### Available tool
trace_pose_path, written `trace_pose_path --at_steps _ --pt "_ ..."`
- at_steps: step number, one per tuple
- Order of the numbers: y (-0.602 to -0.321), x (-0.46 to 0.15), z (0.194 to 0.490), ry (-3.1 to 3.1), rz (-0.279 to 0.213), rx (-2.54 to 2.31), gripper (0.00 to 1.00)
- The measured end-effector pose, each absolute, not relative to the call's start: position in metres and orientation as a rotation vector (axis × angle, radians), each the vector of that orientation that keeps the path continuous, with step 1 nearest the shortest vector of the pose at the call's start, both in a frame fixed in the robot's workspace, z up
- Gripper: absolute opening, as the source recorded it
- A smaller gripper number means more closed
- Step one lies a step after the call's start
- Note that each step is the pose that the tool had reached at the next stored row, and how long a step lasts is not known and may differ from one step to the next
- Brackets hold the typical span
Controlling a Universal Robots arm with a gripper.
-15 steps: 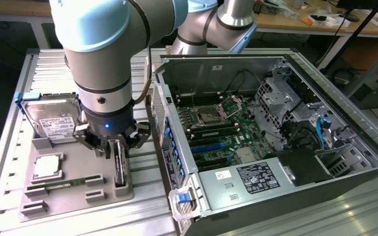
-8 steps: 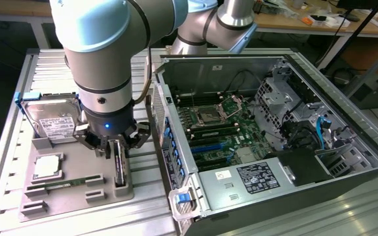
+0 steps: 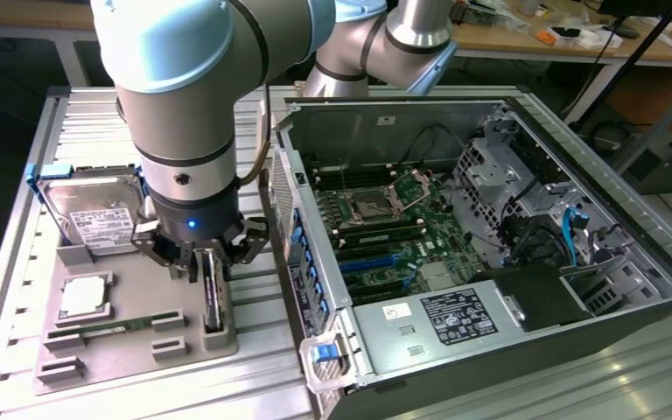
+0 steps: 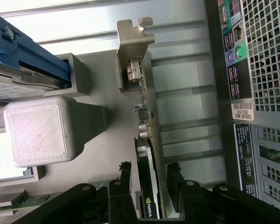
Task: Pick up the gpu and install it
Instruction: 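Pick up the gpu and move the gpu toward the slot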
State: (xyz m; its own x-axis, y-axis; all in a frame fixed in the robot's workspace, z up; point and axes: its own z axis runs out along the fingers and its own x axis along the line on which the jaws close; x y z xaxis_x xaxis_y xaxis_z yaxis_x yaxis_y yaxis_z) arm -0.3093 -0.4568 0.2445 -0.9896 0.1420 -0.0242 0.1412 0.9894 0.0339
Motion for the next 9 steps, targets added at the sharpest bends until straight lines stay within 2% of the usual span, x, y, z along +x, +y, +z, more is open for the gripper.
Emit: trace_pose_path --at_steps 5,6,9 --pt "-0.4568 -0.3093 0.2445 3.107 0.050 0.221 0.42" --pt "-0.4568 -0.3093 0.2445 3.107 0.050 0.221 0.35" --pt "-0.4568 -0.3093 0.2445 3.107 0.050 0.221 0.35"
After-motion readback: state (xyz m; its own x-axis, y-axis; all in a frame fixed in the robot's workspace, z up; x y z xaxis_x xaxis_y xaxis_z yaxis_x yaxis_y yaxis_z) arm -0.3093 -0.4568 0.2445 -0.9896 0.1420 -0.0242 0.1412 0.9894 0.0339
